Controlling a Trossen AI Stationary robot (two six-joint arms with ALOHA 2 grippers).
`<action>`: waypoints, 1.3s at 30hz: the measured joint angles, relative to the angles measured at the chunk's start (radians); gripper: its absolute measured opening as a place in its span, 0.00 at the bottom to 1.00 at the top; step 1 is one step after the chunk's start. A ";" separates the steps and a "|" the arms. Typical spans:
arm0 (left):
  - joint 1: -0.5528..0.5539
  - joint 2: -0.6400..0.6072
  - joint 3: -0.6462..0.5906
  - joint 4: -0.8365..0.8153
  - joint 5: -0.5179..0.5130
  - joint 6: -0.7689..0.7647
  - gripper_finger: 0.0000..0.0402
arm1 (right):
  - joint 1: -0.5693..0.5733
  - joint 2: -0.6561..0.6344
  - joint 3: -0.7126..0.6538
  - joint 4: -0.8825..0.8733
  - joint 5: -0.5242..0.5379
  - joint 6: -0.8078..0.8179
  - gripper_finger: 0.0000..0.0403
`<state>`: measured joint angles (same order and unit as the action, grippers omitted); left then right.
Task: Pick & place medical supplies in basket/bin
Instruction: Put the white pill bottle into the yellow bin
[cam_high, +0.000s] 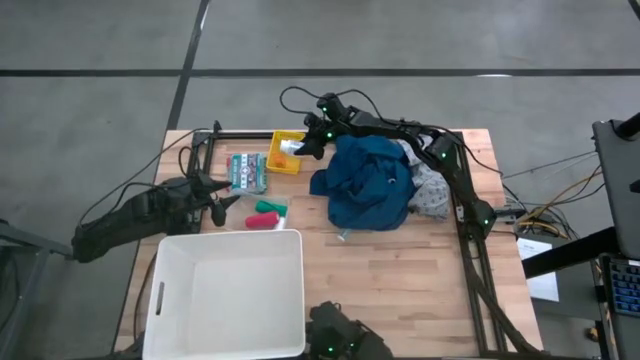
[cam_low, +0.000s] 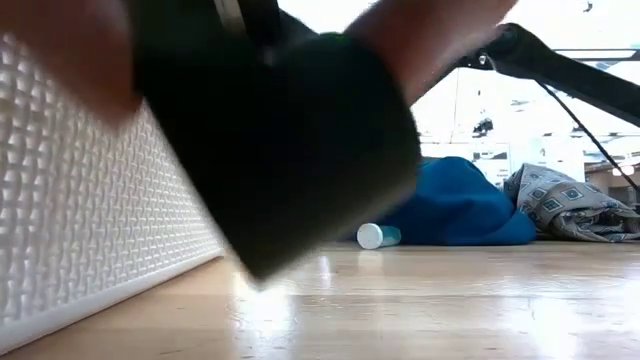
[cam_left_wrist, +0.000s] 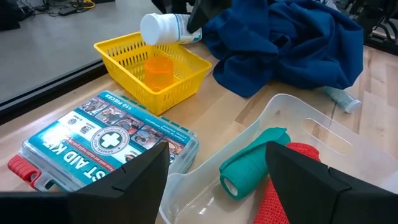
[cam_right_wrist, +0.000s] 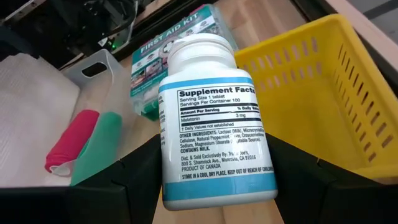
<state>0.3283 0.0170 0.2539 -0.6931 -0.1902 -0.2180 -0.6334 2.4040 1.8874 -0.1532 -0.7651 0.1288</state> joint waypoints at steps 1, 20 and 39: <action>0.000 0.000 0.000 0.000 0.000 0.000 0.68 | 0.000 -0.003 0.000 -0.001 0.000 0.000 0.60; 0.000 0.000 0.000 0.000 0.000 0.000 0.68 | 0.108 -0.106 0.000 -0.176 0.517 0.210 0.60; 0.000 0.000 0.000 0.000 0.000 0.000 0.68 | 0.104 -0.107 0.000 -0.157 0.495 0.179 0.60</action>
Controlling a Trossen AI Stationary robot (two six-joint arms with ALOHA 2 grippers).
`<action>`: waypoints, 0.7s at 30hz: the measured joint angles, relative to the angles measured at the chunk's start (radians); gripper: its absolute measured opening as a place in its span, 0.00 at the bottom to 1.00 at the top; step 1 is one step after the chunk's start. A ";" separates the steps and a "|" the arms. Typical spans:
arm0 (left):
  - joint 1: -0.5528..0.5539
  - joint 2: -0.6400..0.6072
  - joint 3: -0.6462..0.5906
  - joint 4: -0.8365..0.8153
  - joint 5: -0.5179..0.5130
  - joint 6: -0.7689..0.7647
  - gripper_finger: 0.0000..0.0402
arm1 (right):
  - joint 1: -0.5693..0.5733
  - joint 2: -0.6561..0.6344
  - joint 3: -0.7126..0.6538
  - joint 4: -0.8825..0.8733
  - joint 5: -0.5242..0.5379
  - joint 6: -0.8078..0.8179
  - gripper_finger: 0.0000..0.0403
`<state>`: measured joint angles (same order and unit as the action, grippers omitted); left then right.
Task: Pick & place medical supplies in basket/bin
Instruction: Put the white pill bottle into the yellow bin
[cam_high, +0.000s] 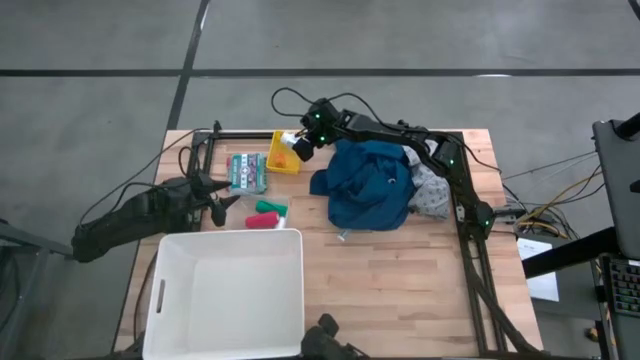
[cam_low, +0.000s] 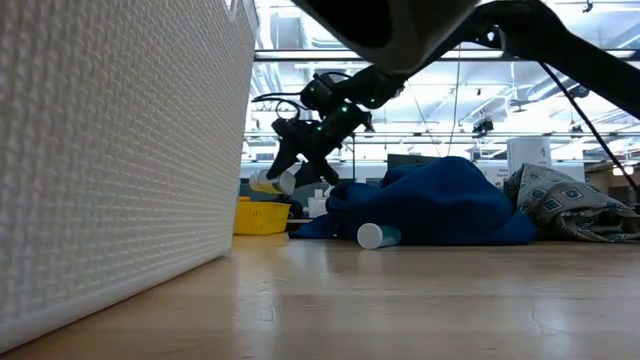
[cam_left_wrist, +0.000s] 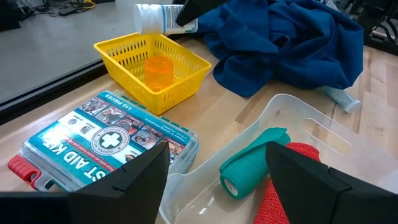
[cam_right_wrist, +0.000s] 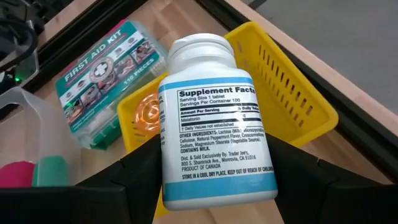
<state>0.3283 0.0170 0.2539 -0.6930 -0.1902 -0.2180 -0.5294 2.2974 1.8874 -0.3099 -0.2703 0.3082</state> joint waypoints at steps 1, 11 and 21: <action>0.000 0.000 0.000 0.000 0.000 0.000 0.68 | 0.000 0.000 0.000 0.000 0.001 0.003 0.60; 0.000 0.000 0.000 0.000 0.000 0.000 0.68 | 0.005 0.008 -0.003 -0.023 -0.023 -0.017 0.60; 0.000 0.000 0.000 0.000 0.000 0.000 0.68 | 0.046 0.013 -0.005 -0.004 0.061 -0.028 0.60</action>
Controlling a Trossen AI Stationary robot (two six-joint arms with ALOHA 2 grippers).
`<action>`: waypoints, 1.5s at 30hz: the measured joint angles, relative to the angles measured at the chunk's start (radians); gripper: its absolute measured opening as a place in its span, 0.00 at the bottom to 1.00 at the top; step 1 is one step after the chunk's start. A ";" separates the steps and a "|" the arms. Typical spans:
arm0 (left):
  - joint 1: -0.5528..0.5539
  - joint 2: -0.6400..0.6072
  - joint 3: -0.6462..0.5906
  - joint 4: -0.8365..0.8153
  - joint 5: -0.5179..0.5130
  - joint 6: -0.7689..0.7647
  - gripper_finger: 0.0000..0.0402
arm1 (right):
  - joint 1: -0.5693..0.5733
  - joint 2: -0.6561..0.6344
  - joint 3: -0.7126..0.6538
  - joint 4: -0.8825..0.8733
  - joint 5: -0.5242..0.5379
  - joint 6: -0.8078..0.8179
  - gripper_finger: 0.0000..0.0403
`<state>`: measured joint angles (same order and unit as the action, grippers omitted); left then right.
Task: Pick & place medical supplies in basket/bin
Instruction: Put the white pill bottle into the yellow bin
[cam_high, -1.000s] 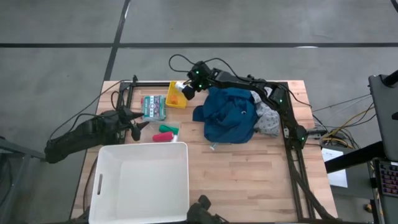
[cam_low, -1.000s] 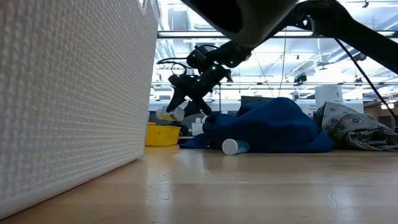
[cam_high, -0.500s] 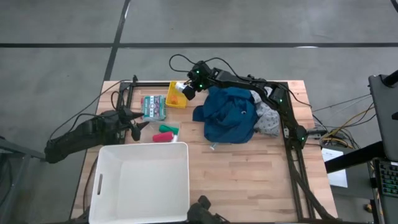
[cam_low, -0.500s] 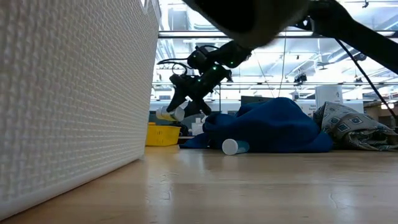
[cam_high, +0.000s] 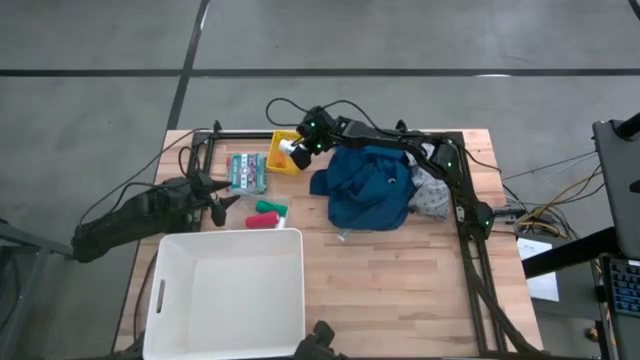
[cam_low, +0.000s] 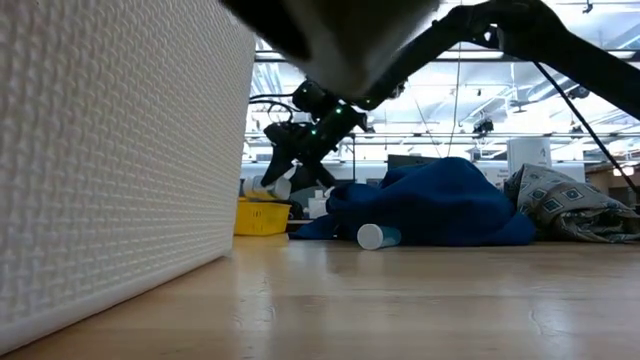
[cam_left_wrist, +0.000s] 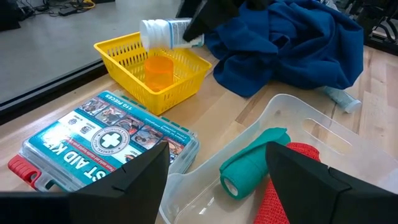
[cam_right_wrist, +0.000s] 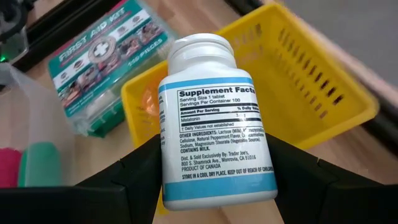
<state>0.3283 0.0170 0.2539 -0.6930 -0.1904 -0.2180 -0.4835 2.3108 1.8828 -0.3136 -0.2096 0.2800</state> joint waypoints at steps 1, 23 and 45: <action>0.000 0.000 0.000 0.000 0.000 0.000 0.68 | 0.000 0.000 0.000 0.003 0.005 -0.001 0.60; 0.000 0.000 0.000 0.000 0.000 0.000 0.68 | 0.007 -0.003 0.013 -0.017 0.013 -0.004 0.60; 0.000 0.000 0.000 0.000 0.000 0.000 0.68 | 0.099 0.006 0.034 0.038 0.269 0.299 0.61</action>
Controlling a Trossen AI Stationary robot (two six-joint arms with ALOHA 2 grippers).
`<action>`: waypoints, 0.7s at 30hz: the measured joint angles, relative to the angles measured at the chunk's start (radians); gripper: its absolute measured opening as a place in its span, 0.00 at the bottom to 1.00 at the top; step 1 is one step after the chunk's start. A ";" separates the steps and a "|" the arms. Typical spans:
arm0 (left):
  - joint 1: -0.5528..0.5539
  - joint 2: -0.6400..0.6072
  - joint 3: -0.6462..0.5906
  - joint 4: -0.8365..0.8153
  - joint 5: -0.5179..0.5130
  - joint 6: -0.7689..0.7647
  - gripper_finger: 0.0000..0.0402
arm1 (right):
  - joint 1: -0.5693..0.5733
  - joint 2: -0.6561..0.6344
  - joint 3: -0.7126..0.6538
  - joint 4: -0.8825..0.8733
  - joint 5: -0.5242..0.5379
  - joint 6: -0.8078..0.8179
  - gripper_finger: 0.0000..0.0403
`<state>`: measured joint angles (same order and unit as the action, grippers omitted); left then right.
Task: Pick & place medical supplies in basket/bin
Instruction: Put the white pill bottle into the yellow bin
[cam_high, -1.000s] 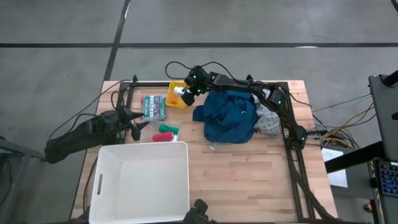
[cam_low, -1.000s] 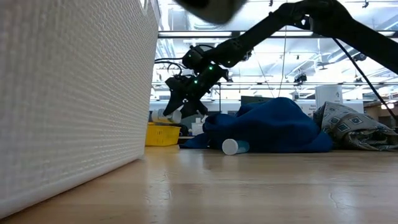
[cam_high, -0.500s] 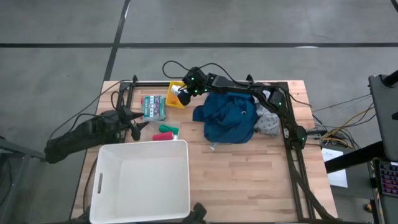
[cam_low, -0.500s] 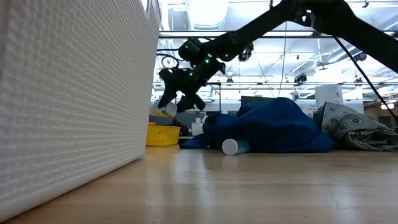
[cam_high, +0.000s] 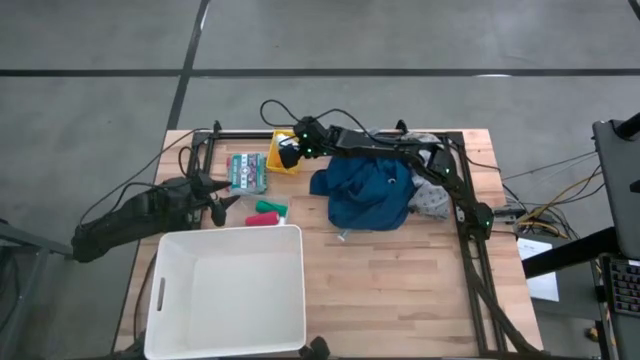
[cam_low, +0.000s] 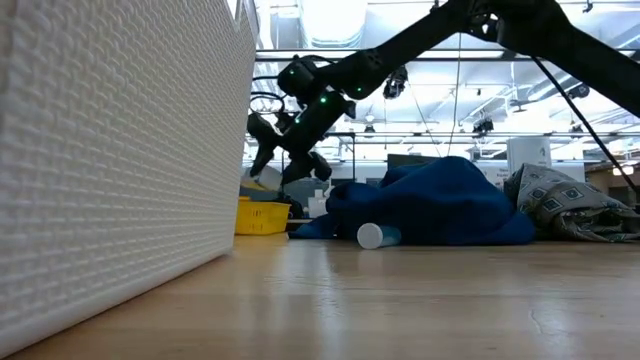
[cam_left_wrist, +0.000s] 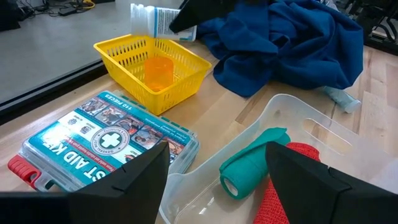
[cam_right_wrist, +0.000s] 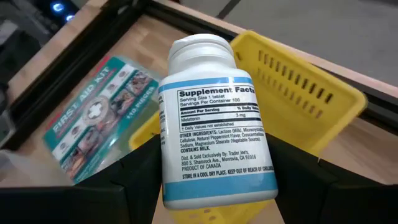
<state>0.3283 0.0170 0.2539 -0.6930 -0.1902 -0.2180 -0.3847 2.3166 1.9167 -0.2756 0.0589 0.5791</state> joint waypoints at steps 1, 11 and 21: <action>0.000 0.000 0.000 0.000 0.000 0.000 0.68 | 0.001 0.001 -0.001 0.004 0.008 0.002 0.61; 0.000 0.000 0.000 0.000 0.000 0.000 0.68 | 0.005 0.023 -0.003 0.085 0.057 0.002 0.61; 0.000 0.000 0.000 0.000 0.000 0.000 0.68 | 0.029 0.025 -0.004 0.072 0.049 0.073 0.61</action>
<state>0.3283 0.0170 0.2539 -0.6930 -0.1902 -0.2180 -0.3554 2.3413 1.9129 -0.2032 0.1081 0.6517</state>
